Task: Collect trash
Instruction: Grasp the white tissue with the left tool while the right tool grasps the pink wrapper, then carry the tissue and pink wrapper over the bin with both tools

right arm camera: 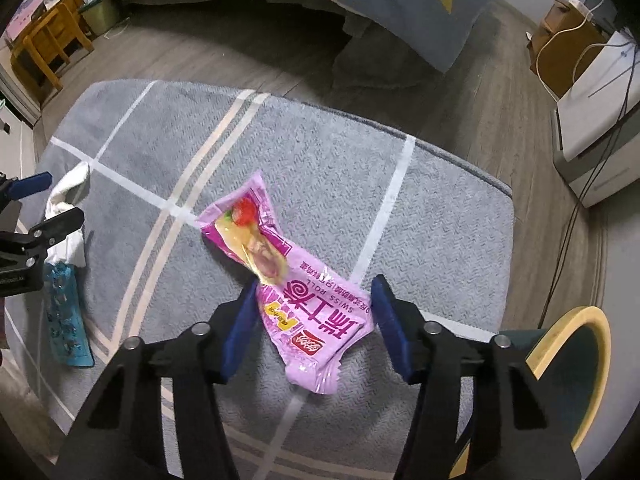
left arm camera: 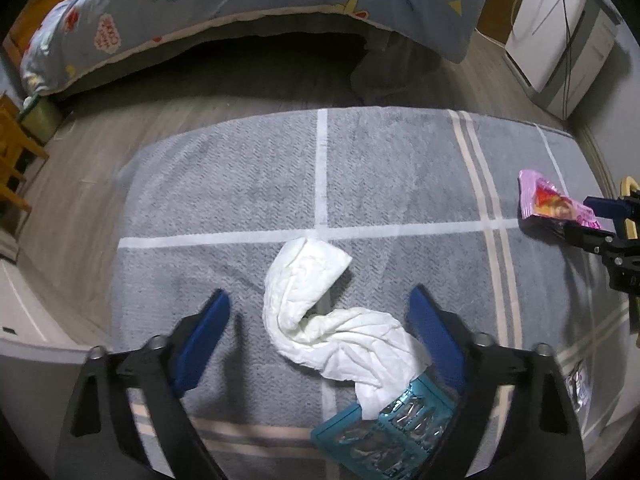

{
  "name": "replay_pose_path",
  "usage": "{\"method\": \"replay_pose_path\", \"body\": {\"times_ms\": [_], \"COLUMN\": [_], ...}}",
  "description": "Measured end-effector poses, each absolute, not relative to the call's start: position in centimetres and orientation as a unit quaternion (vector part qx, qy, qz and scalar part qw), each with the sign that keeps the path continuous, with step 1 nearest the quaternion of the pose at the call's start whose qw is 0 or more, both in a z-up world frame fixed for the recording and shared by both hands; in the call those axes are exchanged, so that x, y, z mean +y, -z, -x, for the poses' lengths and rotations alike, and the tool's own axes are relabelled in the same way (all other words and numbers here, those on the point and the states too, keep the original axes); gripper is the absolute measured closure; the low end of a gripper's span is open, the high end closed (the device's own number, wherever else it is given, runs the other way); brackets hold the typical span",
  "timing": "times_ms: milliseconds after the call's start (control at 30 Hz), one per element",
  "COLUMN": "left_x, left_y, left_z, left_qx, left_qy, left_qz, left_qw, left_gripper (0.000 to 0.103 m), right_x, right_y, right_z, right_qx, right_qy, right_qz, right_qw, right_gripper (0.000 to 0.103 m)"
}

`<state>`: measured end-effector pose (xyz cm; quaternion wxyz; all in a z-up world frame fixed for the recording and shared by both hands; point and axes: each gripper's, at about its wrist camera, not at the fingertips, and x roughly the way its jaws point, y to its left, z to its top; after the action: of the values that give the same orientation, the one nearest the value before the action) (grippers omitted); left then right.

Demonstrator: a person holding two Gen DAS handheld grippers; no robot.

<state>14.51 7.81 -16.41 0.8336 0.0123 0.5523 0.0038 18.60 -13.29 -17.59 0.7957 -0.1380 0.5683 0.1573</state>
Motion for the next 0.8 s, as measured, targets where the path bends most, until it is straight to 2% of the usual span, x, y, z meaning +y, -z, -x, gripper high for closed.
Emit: {"method": "replay_pose_path", "body": {"times_ms": [33, 100, 200, 300, 500, 800], "left_x": [7.9, 7.8, 7.8, 7.8, 7.2, 6.9], "left_y": [16.4, 16.6, 16.5, 16.3, 14.5, 10.4], "left_z": [-14.4, -14.3, -13.9, -13.5, -12.2, -10.3], "left_qx": [0.554, 0.559, 0.559, 0.557, 0.53, 0.484], "left_qy": [-0.002, 0.003, 0.008, 0.017, 0.03, 0.04], "left_qz": [-0.01, -0.007, -0.005, -0.006, -0.025, -0.015], "left_qw": [0.833, 0.829, 0.829, 0.83, 0.847, 0.874], "left_gripper": [0.028, 0.044, 0.06, 0.073, 0.085, 0.086], "right_x": [-13.3, -13.4, -13.6, -13.8, -14.2, -15.5], "right_y": [17.5, 17.3, 16.9, 16.6, 15.6, 13.2], "right_z": [-18.7, -18.6, -18.3, -18.0, -17.3, -16.1], "right_qx": [0.568, 0.568, 0.572, 0.574, 0.569, 0.554], "right_qy": [-0.157, -0.156, -0.157, -0.157, -0.145, -0.127], "right_qz": [0.138, 0.136, 0.129, 0.12, 0.111, 0.079], "right_qw": [0.796, 0.797, 0.795, 0.794, 0.802, 0.819], "right_gripper": [0.053, 0.057, 0.06, 0.062, 0.062, 0.063]}}
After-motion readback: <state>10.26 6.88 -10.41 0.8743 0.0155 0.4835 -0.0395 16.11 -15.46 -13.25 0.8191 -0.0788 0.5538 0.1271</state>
